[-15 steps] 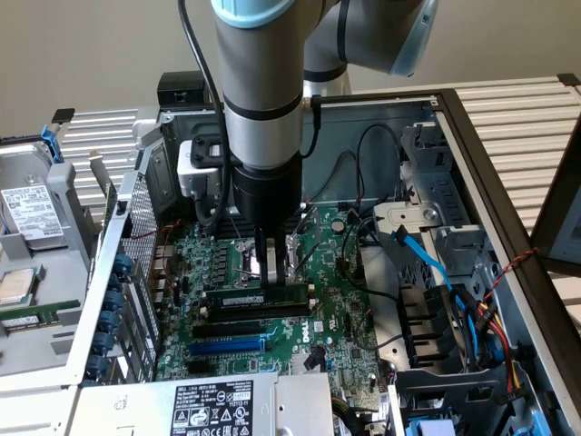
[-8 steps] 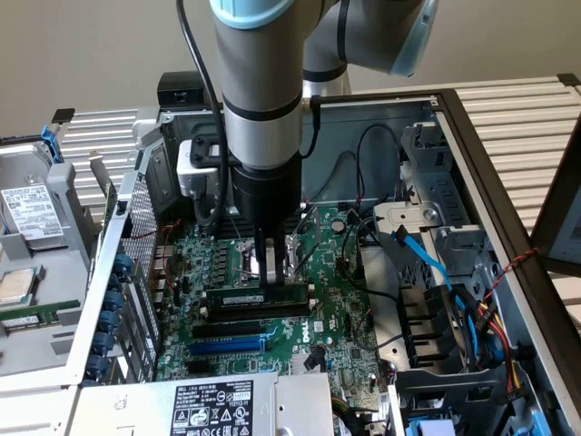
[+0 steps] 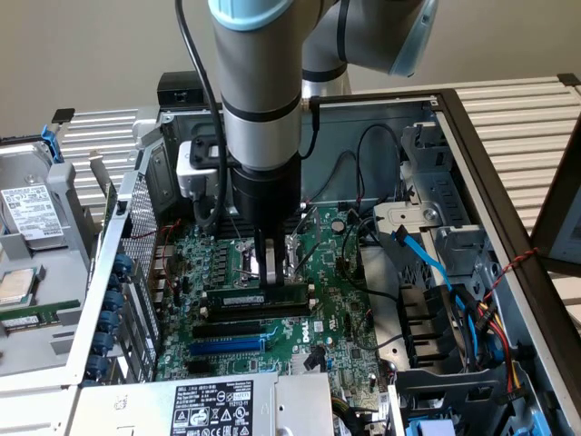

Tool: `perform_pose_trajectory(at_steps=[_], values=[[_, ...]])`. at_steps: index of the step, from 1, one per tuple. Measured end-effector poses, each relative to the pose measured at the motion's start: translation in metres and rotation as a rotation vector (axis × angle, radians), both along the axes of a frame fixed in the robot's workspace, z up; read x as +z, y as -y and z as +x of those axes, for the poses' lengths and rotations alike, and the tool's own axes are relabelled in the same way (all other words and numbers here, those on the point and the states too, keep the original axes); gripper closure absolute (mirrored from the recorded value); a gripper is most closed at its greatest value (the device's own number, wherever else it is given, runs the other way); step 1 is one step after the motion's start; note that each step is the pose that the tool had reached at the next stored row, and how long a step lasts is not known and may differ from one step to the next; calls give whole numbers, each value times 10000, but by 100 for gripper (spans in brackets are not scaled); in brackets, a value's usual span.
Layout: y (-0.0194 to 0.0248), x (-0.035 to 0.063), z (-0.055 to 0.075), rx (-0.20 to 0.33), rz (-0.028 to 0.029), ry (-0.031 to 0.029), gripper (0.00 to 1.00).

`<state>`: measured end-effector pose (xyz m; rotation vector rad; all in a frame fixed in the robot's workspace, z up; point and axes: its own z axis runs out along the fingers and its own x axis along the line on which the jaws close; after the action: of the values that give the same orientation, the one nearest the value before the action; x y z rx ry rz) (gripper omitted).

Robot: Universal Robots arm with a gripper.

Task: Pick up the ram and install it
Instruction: 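Insert the ram into the slot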

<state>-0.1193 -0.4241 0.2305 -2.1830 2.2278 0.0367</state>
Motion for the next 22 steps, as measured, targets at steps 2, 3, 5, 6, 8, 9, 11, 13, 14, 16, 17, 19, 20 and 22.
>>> perform_pose_trajectory(at_steps=[2, 3, 5, 6, 8, 9, 11, 13, 14, 16, 17, 19, 20, 22], values=[[0, -3, -6, 0, 0, 9, 87], [0, -4, -10, 1, 0, 11, 87], [0, -5, -15, 1, -1, 14, 87], [0, -6, -15, 2, -1, 14, 87], [0, -6, -16, 1, -2, 18, 87], [0, -7, -16, 1, 0, 26, 87], [0, -7, -17, -1, 0, 56, 87], [0, -7, -16, 1, 0, 91, 87], [0, -7, -16, 1, -3, 104, 87], [0, -6, -16, 1, -13, 112, 87], [1, -6, -16, 1, -20, 112, 87], [0, -6, -17, 11, -32, 113, 87], [0, -7, -16, 24, -38, 113, 87], [0, -6, -17, 51, -48, 112, 87]])
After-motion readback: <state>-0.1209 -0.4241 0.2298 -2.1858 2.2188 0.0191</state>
